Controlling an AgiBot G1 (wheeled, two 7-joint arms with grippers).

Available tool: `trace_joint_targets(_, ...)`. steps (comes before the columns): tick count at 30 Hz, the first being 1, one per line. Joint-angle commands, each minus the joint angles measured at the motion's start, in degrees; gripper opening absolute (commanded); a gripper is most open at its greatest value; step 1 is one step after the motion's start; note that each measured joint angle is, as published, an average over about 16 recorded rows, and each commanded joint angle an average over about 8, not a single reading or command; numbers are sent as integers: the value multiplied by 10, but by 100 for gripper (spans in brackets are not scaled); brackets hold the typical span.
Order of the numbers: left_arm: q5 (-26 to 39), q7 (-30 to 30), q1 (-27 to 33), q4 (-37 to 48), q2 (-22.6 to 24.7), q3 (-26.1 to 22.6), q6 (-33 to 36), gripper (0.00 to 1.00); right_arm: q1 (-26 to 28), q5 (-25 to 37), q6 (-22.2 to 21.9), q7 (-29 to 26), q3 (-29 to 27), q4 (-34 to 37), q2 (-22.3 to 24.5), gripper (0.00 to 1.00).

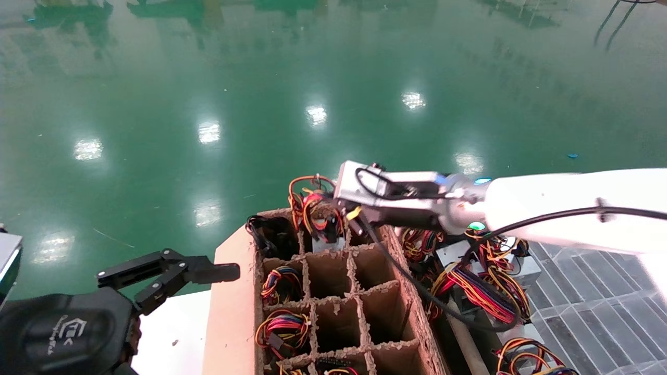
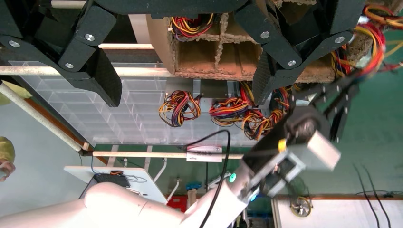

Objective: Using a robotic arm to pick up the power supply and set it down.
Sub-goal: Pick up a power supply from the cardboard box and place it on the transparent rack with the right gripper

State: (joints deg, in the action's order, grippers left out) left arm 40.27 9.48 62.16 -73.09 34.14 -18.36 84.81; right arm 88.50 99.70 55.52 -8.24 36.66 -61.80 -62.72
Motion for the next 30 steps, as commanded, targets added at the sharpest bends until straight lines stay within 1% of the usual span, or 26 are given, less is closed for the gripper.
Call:
trace_joint_targets(1, 0, 0, 0, 0, 0, 0, 0, 100, 0, -6, 3, -12, -7, -24, 13, 0)
trace_joint_targets(8, 0, 0, 0, 0, 0, 0, 0, 100, 10, -37, 12, -53, -40, -103, 65, 0)
trace_joint_targets(13, 0, 0, 0, 0, 0, 0, 0, 100, 29, -56, 18, -71, -64, -139, 98, 0)
trace_joint_targets(22, 0, 0, 0, 0, 0, 0, 0, 100, 79, -87, 47, -74, -99, -147, 154, 0)
trace_joint_targets(30, 0, 0, 0, 0, 0, -1, 0, 100, 102, -94, 75, -62, -123, -143, 223, 0)
